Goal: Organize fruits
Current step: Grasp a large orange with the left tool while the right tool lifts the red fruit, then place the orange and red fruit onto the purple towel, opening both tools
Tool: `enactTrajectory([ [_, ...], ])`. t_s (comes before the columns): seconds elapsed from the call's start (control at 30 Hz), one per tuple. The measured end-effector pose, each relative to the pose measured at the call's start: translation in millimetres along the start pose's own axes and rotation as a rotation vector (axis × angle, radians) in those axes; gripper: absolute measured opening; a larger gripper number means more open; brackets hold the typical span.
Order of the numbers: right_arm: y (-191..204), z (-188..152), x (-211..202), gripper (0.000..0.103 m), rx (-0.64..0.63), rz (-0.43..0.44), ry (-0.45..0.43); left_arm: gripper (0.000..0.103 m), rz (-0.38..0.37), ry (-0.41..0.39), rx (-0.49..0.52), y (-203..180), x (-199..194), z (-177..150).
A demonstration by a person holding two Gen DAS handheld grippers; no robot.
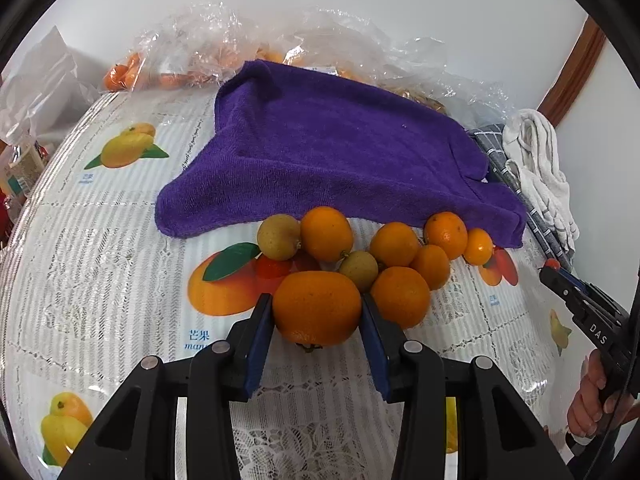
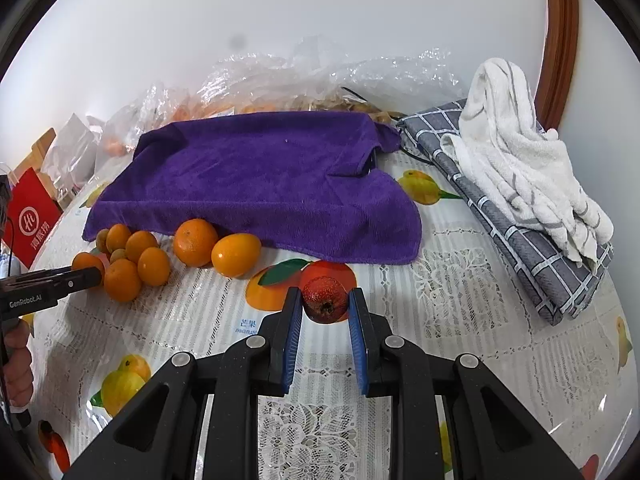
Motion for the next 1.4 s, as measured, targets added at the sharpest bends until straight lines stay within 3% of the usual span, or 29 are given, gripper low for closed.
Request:
enactTrajectory([
  [0.77, -15, 36, -32, 0.023, 0.053, 0.001, -0.077, 0.04, 0.024, -0.097, 0.042, -31, -48, 40],
  [1.4, -7, 113, -8, 0.023, 0.057, 0.049, -0.141, 0.04, 0.047, -0.146, 0.069, -29, -38, 112],
])
Point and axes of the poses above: each gripper's, at about its wrist camera, not at the fingertips, and x roughly the way its jaws point, y to its left, z to its top, the point moved 6 cm from there along x, roughly the way its jaws point, and after that the axes turned 12 degrees about -z, right-handed, at the moved point
